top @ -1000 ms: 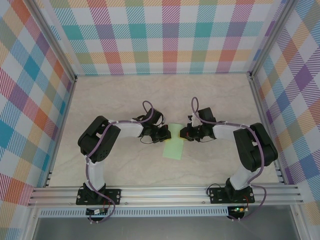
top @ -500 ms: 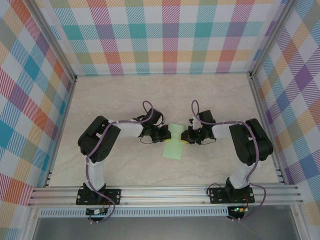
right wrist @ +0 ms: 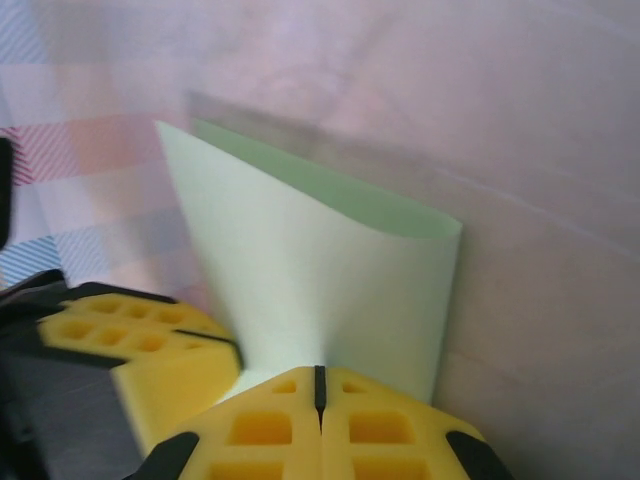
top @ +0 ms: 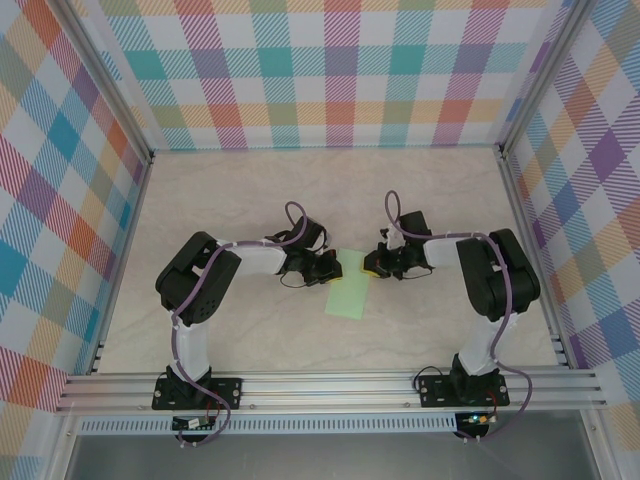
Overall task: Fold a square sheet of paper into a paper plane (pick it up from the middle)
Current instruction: Fold the square sheet of paper in half at the center of the table.
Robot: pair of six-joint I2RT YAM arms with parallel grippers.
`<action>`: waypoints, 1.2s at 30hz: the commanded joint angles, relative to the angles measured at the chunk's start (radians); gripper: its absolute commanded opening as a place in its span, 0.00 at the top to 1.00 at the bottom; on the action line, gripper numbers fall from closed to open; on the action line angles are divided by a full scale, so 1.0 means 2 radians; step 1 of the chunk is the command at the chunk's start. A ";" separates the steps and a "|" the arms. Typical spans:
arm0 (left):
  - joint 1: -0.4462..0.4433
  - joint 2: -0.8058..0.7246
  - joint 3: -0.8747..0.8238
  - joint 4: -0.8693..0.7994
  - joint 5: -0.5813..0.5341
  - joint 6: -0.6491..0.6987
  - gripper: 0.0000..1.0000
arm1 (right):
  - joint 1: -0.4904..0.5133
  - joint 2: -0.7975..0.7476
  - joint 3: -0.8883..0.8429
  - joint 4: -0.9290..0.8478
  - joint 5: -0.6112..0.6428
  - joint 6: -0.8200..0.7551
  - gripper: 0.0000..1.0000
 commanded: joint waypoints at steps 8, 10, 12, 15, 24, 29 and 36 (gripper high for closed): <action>-0.006 0.031 -0.021 -0.069 -0.044 0.008 1.00 | -0.009 -0.025 0.026 -0.033 -0.006 -0.013 1.00; -0.006 0.031 -0.020 -0.070 -0.044 0.008 1.00 | -0.014 -0.019 0.042 -0.047 -0.006 -0.014 1.00; -0.006 0.031 -0.020 -0.070 -0.044 0.009 1.00 | -0.018 -0.003 0.053 -0.047 -0.009 -0.015 1.00; -0.006 0.032 -0.020 -0.070 -0.044 0.009 1.00 | -0.023 0.025 0.059 -0.045 -0.013 -0.014 1.00; -0.006 0.031 -0.020 -0.071 -0.044 0.010 1.00 | -0.026 0.055 0.051 -0.028 -0.005 -0.002 1.00; -0.006 0.030 -0.019 -0.073 -0.044 0.010 1.00 | -0.029 0.030 0.093 -0.075 0.002 -0.012 1.00; -0.006 0.027 -0.019 -0.075 -0.045 0.012 1.00 | -0.041 0.043 0.114 -0.090 -0.005 -0.018 1.00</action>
